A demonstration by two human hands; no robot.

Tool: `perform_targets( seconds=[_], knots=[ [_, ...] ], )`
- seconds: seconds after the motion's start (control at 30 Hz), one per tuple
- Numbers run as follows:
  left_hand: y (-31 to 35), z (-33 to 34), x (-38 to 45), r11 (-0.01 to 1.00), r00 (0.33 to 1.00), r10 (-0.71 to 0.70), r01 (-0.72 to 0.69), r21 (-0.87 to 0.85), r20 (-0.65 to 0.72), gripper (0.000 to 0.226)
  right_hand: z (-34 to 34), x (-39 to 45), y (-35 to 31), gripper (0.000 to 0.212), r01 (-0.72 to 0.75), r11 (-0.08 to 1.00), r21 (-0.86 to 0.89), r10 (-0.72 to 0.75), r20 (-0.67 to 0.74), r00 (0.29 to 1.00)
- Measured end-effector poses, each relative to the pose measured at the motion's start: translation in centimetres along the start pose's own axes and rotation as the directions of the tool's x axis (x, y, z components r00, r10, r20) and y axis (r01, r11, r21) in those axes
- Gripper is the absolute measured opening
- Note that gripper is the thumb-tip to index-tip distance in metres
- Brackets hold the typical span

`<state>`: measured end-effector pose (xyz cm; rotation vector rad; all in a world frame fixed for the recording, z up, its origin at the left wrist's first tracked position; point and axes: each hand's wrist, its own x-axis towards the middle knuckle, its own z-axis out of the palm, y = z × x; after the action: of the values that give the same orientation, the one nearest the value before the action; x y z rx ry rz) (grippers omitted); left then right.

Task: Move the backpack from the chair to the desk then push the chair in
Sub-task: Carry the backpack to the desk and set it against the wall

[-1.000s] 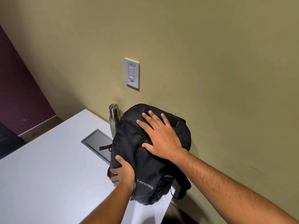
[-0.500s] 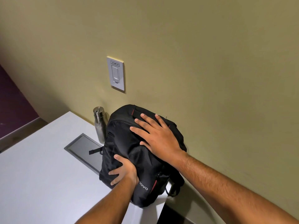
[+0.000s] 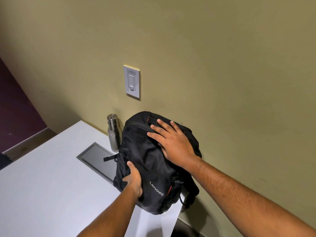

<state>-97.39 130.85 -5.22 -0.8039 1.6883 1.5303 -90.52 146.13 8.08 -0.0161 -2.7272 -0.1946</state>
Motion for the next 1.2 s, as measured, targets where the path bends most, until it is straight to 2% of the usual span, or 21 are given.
perform_targets(
  seconds=[0.1, 0.17, 0.23, 0.3, 0.37, 0.43, 0.57, 0.67, 0.77, 0.9, 1.2],
  knots=[
    [0.4, -2.0, -0.8, 0.991, 0.993, 0.107, -0.11, 0.082, 0.042, 0.113, -0.6, -0.4, -1.7, 0.061, -0.052, 0.999, -0.006, 0.052, -0.002, 0.999],
    [0.8, -3.2, -1.8, 0.936, 0.97, 0.244, -0.242, 0.256, 0.025, 0.102, -0.9, -0.9, -3.1, 0.062, -0.095, 0.995, -0.009, 0.095, 0.006, 0.995],
    [1.1, -4.2, -2.6, 0.77, 0.893, 0.448, -0.412, 0.486, 0.048, 0.09, -0.9, -1.5, -4.2, 0.062, -0.136, 0.991, 0.003, 0.136, 0.027, 0.99],
    [1.1, -5.7, -3.2, 0.511, 0.776, 0.612, -0.535, 0.673, 0.153, 0.088, -0.8, -2.2, -5.4, 0.064, -0.162, 0.987, 0.015, 0.162, 0.05, 0.986],
    [1.2, -7.2, -3.5, 0.267, 0.669, 0.691, -0.588, 0.764, 0.274, 0.089, -0.7, -2.8, -6.4, 0.065, -0.191, 0.981, 0.016, 0.189, 0.06, 0.98],
    [1.3, -8.6, -3.9, 0.084, 0.584, 0.728, -0.597, 0.798, 0.36, 0.089, -0.6, -3.4, -7.4, 0.068, -0.216, 0.976, 0.015, 0.215, 0.067, 0.974],
    [1.4, -10.9, -5.3, -0.156, 0.465, 0.743, -0.579, 0.8, 0.481, 0.089, -0.4, -4.8, -9.3, 0.073, -0.249, 0.967, 0.056, 0.24, 0.127, 0.962],
    [0.8, -12.4, -6.5, -0.284, 0.418, 0.726, -0.541, 0.792, 0.546, 0.086, -0.3, -6.4, -10.1, 0.074, -0.255, 0.962, 0.096, 0.23, 0.218, 0.948],
    [0.0, -13.6, -7.4, -0.339, 0.401, 0.732, -0.487, 0.805, 0.551, 0.084, -0.4, -7.9, -10.2, 0.077, -0.257, 0.963, 0.083, 0.22, 0.31, 0.925],
    [-1.5, -14.9, -8.8, -0.38, 0.414, 0.743, -0.386, 0.84, 0.526, 0.085, -1.5, -9.3, -10.5, 0.08, -0.266, 0.958, 0.103, 0.213, 0.362, 0.908],
    [-9.4, -16.8, -15.5, -0.338, 0.476, 0.769, -0.266, 0.903, 0.428, 0.088, -5.7, -15.1, -12.2, 0.083, -0.192, 0.971, 0.14, 0.123, 0.397, 0.91]
  ],
)
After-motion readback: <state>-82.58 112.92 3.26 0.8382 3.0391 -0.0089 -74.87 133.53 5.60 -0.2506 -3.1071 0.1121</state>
